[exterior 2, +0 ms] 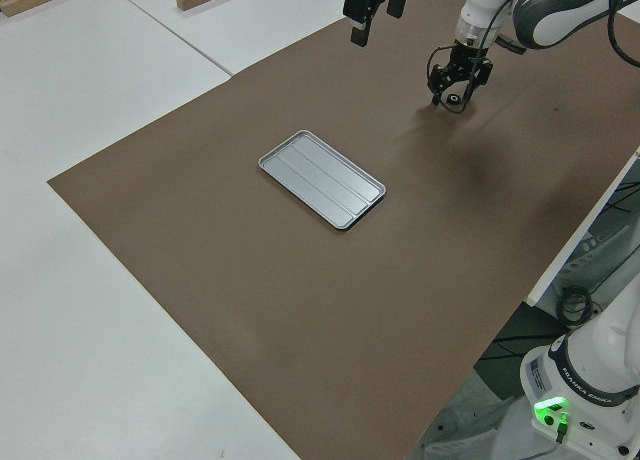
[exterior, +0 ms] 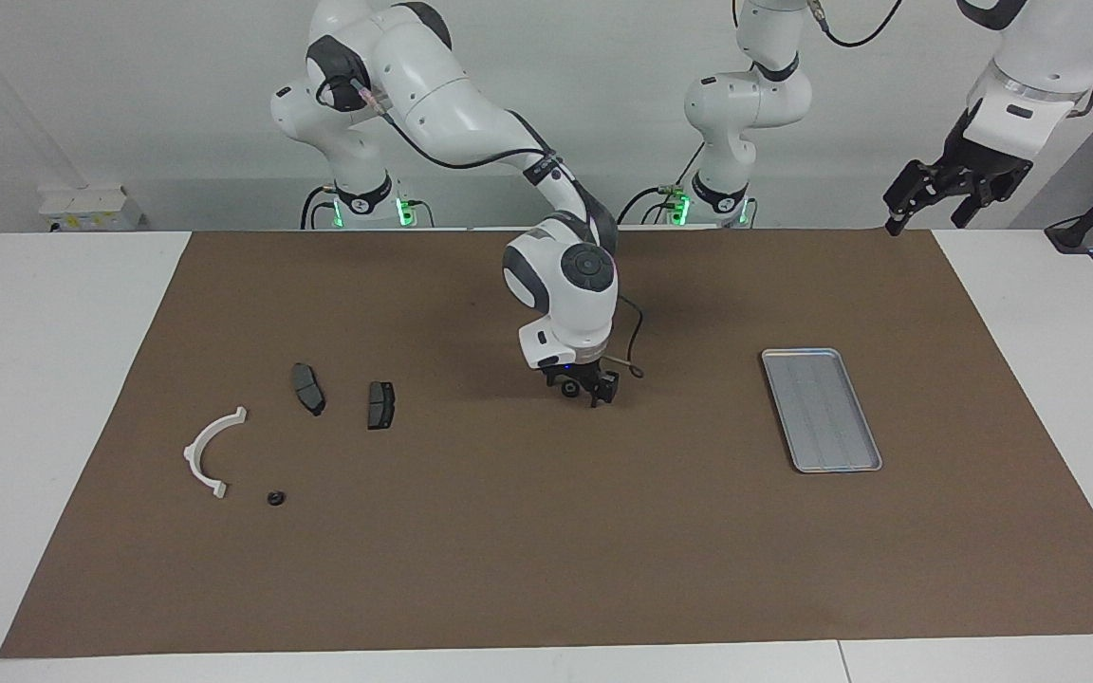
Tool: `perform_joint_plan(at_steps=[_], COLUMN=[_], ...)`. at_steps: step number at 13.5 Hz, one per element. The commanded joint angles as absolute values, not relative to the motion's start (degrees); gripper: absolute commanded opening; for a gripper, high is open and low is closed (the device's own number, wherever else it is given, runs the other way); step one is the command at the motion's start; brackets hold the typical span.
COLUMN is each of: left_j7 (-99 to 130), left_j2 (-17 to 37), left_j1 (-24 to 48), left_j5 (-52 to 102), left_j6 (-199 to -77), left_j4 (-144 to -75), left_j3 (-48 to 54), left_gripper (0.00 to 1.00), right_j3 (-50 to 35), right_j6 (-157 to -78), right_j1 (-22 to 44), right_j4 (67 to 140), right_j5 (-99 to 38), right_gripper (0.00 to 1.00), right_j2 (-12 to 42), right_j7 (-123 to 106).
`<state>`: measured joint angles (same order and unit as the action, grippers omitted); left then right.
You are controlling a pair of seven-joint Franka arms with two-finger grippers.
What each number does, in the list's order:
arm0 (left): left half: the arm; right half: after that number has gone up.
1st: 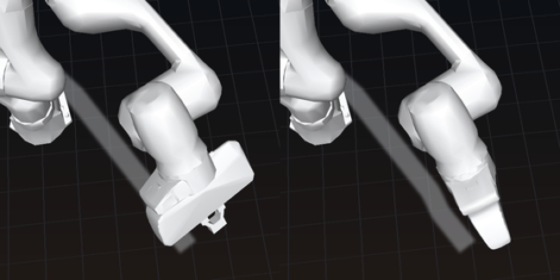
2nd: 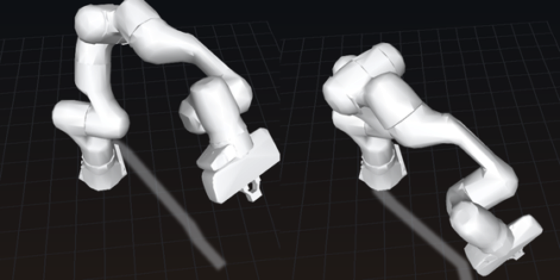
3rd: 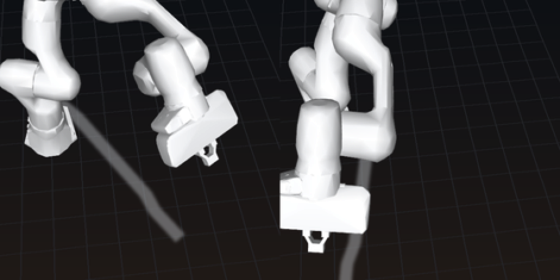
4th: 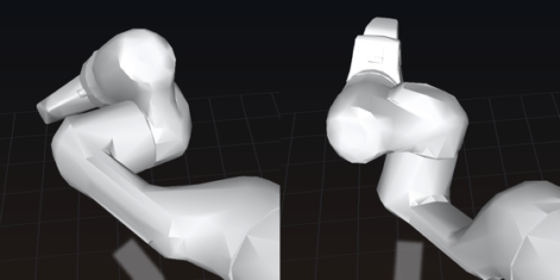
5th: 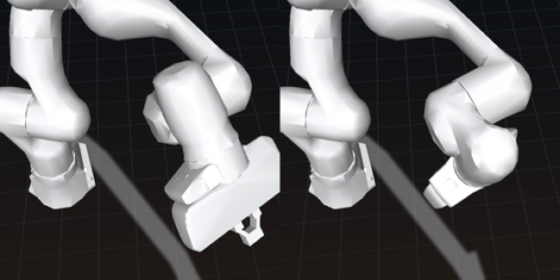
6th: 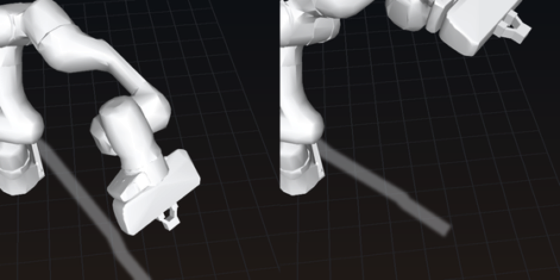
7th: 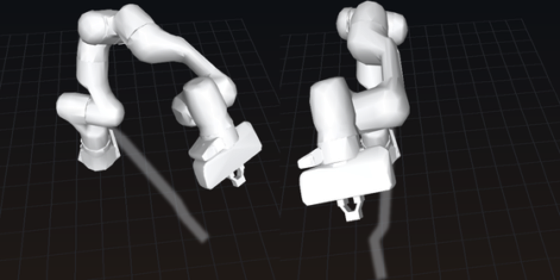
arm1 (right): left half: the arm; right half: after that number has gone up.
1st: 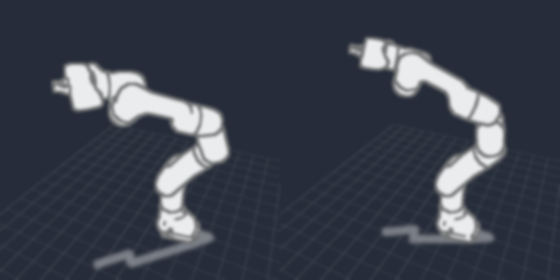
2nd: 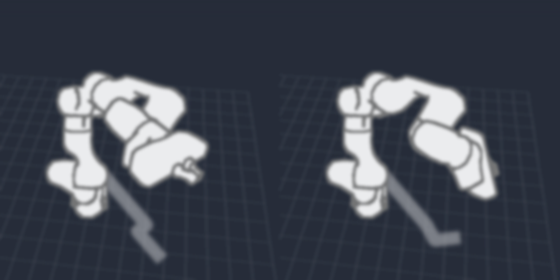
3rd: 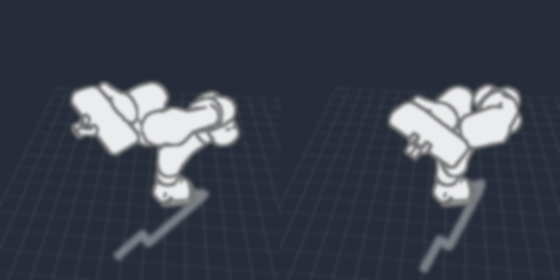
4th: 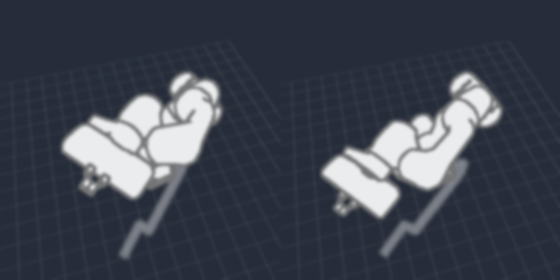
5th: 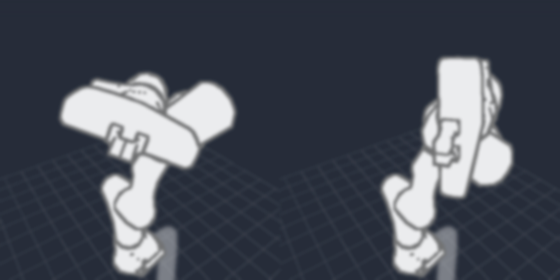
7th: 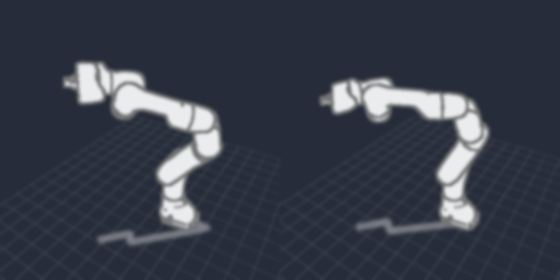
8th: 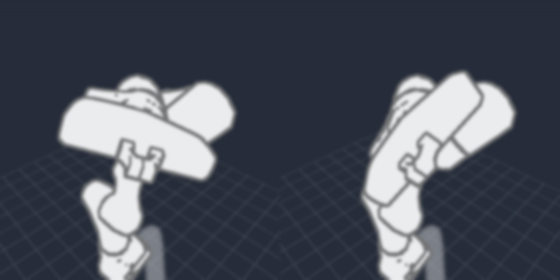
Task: Place bearing gear from tray to pile
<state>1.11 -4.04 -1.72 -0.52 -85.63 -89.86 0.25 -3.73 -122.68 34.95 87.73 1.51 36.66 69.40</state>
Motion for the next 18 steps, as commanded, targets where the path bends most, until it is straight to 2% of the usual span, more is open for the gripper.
perform_joint_plan(at_steps=[1,5,6,9,12,15,18], left_j7=[0.0,-1.57,-2.37,-1.85,-1.76,-1.32,-1.05], left_j2=[-5.71,-6.5,-6.5,-6.5,-6.59,-7.99,-8.09], left_j1=[-0.1,0.44,0.44,2.28,2.72,3.78,3.78], left_j5=[-0.18,-0.18,-0.18,-0.09,-0.09,0.0,0.0], left_j6=[-84.99,-87.18,-87.36,-87.54,-88.94,-91.75,-92.2], left_j4=[-91.5,-93.6,-93.6,-93.52,-94.13,-97.29,-97.56], left_j3=[0.09,0.18,0.18,0.26,0.26,0.26,0.26], left_gripper=[1.0,1.0,1.0,1.0,1.0,1.0,1.0], right_j3=[-3.69,-3.69,-3.69,-3.69,-3.34,-3.34,-3.16], right_j6=[-122.52,-122.52,-122.52,-122.26,-112.54,-100.84,-99.66], right_j1=[35.33,35.07,34.98,34.72,33.15,24.82,15.15], right_j4=[89.56,89.38,89.38,88.69,81.07,74.02,74.35], right_j5=[1.76,1.76,1.76,1.76,2.98,2.9,3.16], right_gripper=[0.58,0.17,0.02,0.0,0.0,0.0,0.0], right_j2=[35.16,35.16,35.16,35.16,35.77,33.94,32.17], right_j7=[70.4,69.87,69.79,69.08,66.29,49.03,24.15])
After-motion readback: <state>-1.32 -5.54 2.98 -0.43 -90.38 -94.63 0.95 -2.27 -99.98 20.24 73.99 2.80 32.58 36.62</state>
